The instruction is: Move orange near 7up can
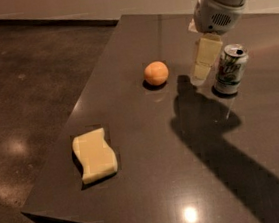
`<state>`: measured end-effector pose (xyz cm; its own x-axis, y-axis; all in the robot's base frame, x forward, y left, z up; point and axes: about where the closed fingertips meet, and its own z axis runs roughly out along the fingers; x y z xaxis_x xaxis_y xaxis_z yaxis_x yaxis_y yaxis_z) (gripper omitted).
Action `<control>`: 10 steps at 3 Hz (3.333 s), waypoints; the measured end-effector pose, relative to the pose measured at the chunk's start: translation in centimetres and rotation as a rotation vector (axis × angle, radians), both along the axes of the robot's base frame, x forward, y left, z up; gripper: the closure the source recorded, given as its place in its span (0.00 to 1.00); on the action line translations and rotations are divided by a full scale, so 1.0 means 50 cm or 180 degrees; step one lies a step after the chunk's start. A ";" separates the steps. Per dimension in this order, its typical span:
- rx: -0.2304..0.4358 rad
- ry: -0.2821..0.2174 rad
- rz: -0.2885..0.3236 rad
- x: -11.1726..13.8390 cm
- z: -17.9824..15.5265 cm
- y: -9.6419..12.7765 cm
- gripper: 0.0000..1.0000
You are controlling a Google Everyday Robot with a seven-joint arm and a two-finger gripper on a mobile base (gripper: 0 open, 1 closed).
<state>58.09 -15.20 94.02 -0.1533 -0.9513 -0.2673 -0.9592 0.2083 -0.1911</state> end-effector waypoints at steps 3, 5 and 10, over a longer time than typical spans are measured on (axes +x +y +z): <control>0.0026 0.0260 0.0070 0.116 -0.110 0.100 0.00; -0.0023 0.0367 0.0158 0.131 -0.152 0.152 0.00; -0.0325 0.0380 0.0098 0.157 -0.147 0.129 0.88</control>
Offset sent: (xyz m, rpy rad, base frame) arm 0.0671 0.0511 -0.0607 0.0040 0.1037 0.0156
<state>65.93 -8.75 86.65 -0.1487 -0.9774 -0.1506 -0.9820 0.1639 -0.0942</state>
